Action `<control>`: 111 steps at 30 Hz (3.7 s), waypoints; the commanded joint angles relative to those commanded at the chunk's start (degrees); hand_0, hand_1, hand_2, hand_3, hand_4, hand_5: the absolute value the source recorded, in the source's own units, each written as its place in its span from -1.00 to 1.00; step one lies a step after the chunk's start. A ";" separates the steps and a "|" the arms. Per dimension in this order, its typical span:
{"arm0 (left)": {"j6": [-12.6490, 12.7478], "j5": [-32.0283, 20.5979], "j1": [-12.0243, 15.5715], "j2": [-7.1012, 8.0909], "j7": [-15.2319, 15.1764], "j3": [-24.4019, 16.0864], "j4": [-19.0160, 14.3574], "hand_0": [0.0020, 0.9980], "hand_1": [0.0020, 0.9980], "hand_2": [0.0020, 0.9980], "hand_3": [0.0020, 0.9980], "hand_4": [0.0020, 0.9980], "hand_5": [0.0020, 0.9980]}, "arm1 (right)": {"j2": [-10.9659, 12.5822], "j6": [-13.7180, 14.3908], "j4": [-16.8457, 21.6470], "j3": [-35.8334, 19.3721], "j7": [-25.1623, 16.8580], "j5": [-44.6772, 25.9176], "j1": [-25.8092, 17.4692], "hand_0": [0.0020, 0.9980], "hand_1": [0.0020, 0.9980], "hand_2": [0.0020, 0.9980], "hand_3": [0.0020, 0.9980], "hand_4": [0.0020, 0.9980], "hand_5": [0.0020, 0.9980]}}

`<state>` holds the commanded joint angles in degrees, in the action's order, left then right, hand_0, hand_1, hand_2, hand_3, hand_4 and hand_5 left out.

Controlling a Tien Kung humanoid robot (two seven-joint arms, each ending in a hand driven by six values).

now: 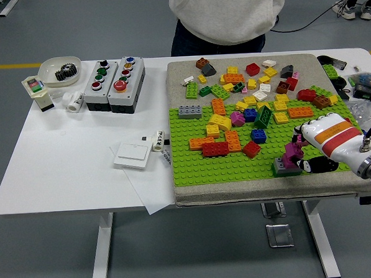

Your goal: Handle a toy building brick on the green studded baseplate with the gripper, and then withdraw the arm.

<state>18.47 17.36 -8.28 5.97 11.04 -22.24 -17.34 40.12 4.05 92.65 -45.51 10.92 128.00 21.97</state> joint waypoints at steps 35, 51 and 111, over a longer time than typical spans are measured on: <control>-0.01 -0.40 -0.12 -0.01 -0.11 0.13 0.04 0.20 0.38 0.30 0.10 0.13 0.23 | 0.64 0.93 -0.41 0.49 -1.52 1.07 0.29 -0.57 -0.24 0.05 0.05 0.55 -0.10; -0.01 0.39 0.05 0.00 0.15 -0.29 0.07 0.21 0.38 0.30 0.10 0.13 0.23 | 1.72 1.75 -0.28 0.71 -3.15 2.00 0.81 -0.58 -0.25 0.04 0.04 0.55 -0.09; 0.12 -0.70 -0.38 -0.09 -0.22 0.19 0.11 0.21 0.38 0.31 0.10 0.13 0.22 | 2.06 1.79 -5.86 4.18 -7.87 2.00 4.35 -0.58 -0.24 0.05 0.05 0.57 -0.07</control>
<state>18.59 16.67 -8.66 5.87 10.82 -22.05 -17.23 42.18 5.83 86.79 -41.34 3.04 130.00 26.32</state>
